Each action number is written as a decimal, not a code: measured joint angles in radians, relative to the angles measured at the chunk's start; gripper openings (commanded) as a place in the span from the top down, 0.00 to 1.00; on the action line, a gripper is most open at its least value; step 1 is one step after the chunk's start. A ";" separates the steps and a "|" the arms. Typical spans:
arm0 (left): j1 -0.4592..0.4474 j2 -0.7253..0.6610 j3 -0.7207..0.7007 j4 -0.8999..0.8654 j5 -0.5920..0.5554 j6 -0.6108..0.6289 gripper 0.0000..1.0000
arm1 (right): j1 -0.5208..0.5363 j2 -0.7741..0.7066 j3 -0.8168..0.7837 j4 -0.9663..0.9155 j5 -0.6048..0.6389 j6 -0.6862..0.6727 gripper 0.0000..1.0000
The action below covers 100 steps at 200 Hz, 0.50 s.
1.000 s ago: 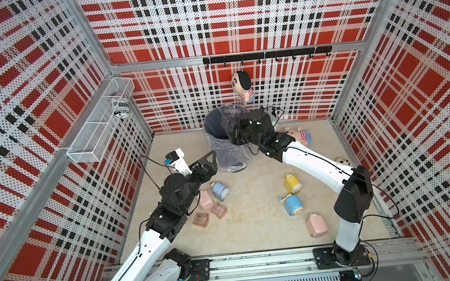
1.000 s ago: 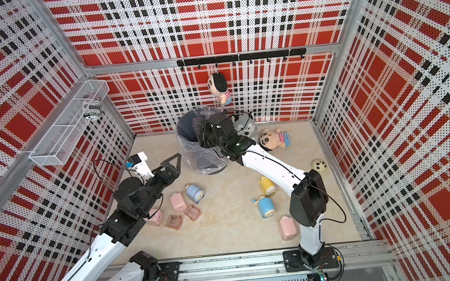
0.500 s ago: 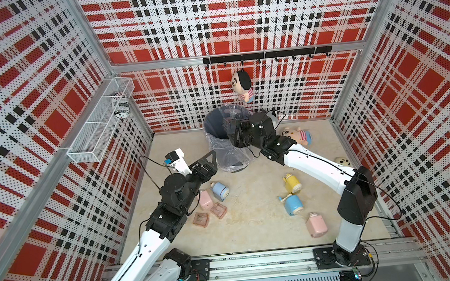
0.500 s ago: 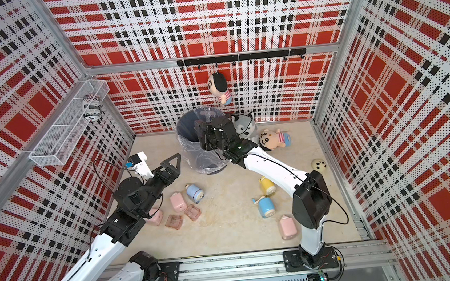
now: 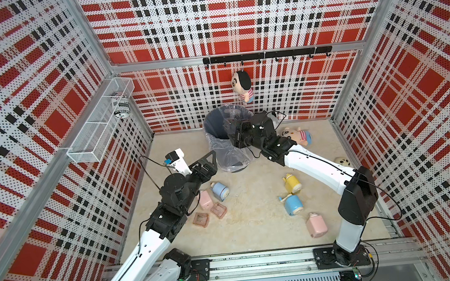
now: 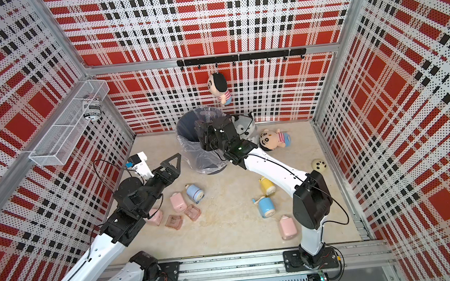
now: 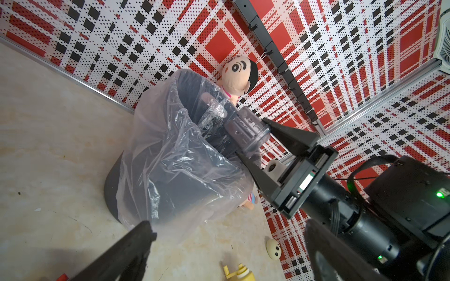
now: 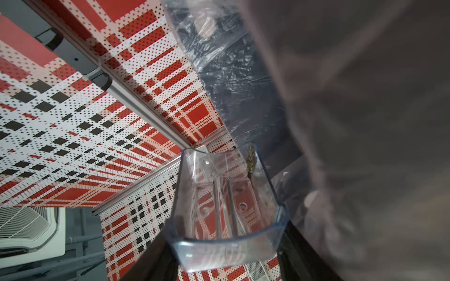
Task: Take out the pencil sharpener tray and clean the shavings
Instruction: Pour the shavings into the trash bin.
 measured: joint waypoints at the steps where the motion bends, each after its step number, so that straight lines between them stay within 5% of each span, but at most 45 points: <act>1: 0.000 0.000 0.000 0.000 0.000 0.000 0.02 | 0.000 0.000 0.000 0.000 0.001 0.001 0.53; 100: -0.006 0.000 0.004 -0.010 0.000 0.000 0.02 | -0.006 -0.029 -0.040 0.072 0.018 0.001 0.53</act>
